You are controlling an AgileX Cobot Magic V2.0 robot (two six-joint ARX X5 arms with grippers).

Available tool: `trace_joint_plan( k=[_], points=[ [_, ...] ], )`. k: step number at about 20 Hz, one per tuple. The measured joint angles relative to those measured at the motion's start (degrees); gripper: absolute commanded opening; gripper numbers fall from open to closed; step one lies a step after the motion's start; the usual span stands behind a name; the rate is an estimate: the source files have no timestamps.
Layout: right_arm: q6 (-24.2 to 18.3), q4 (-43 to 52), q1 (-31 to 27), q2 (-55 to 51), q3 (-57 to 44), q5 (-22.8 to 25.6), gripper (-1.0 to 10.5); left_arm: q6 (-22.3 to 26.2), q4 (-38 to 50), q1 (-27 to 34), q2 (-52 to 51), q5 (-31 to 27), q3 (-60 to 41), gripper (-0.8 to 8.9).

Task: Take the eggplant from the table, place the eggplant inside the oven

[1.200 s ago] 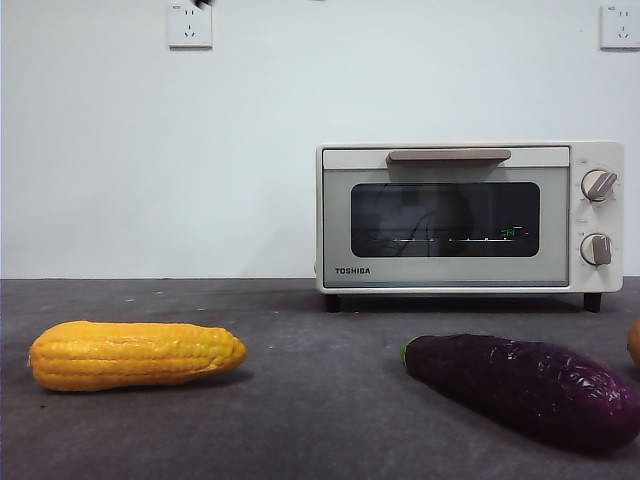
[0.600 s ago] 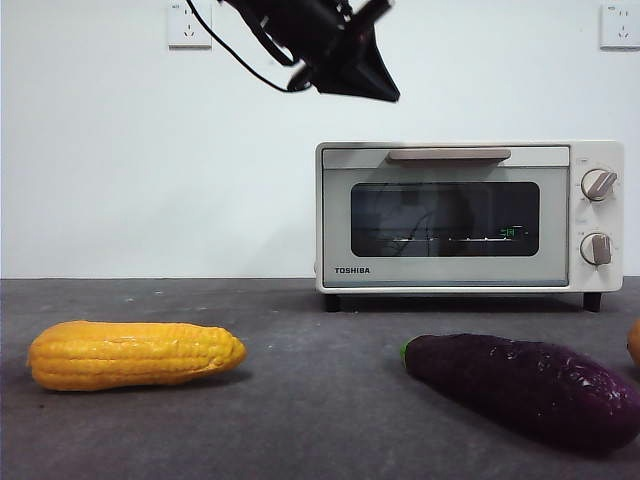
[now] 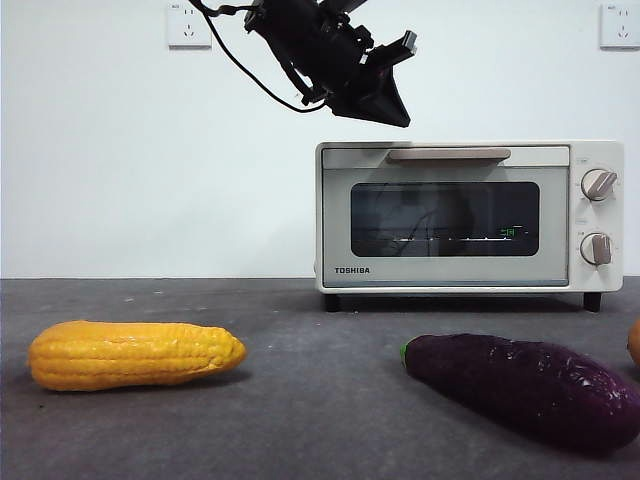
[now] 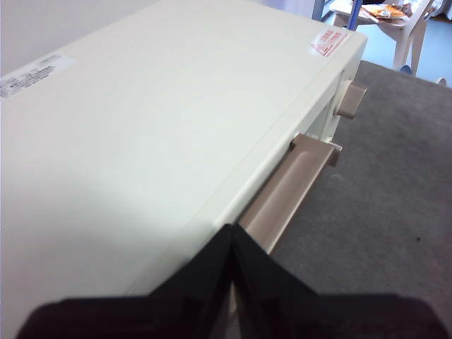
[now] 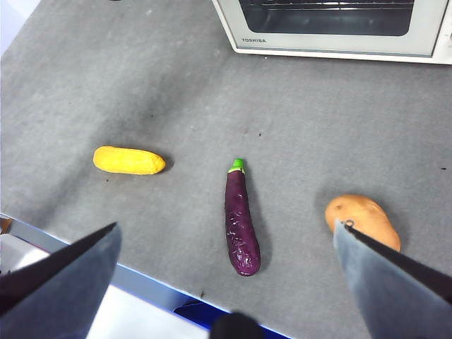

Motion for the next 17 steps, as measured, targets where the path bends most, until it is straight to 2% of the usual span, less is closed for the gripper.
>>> trace_joint_plan(
  k=[17],
  points=[
    [0.0, 0.02, 0.0, 0.0, 0.0, 0.0, 5.1, 0.46, 1.2, -2.43, 4.15, 0.26, 1.11, -0.06]
  ],
)
